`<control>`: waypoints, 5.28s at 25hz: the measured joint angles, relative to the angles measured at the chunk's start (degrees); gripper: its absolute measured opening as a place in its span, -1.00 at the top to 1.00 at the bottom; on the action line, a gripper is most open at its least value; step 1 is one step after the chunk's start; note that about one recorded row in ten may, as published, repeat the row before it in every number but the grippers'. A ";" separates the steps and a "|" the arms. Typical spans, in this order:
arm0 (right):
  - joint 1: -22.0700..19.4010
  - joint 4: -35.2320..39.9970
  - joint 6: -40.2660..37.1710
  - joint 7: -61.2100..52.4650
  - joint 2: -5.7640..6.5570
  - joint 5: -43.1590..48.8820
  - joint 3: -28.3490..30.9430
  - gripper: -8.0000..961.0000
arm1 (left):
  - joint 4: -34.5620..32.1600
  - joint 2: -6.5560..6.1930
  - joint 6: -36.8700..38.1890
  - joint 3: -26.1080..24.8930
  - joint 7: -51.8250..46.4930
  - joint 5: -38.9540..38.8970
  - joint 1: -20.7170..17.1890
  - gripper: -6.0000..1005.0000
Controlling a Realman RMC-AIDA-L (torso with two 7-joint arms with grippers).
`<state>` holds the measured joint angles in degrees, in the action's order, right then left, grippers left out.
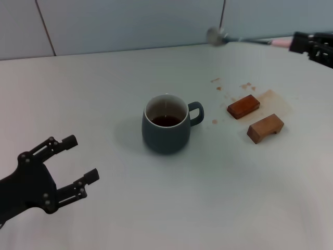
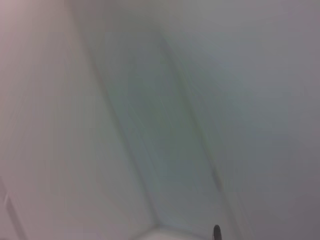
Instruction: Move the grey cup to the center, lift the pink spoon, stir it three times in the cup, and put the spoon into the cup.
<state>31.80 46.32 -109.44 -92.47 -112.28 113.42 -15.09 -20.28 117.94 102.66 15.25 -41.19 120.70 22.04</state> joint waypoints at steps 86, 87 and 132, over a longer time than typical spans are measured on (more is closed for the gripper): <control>41.69 -0.95 16.74 -46.14 -4.70 40.86 -49.42 0.73 | 2.44 0.43 -3.78 3.56 0.05 0.05 0.86 -0.66; 41.78 -0.96 16.73 -45.88 -4.94 40.62 -49.20 0.73 | 2.44 0.44 -3.79 3.56 0.06 0.06 0.81 -0.66; -0.34 15.52 25.23 -15.60 -5.14 -12.64 -35.40 -0.46 | 2.22 0.08 -3.19 3.56 -1.44 -0.13 1.13 -0.66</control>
<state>31.46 61.84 -84.21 -108.07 -117.42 100.77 -50.49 -18.06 118.02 99.47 18.80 -42.63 120.57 23.17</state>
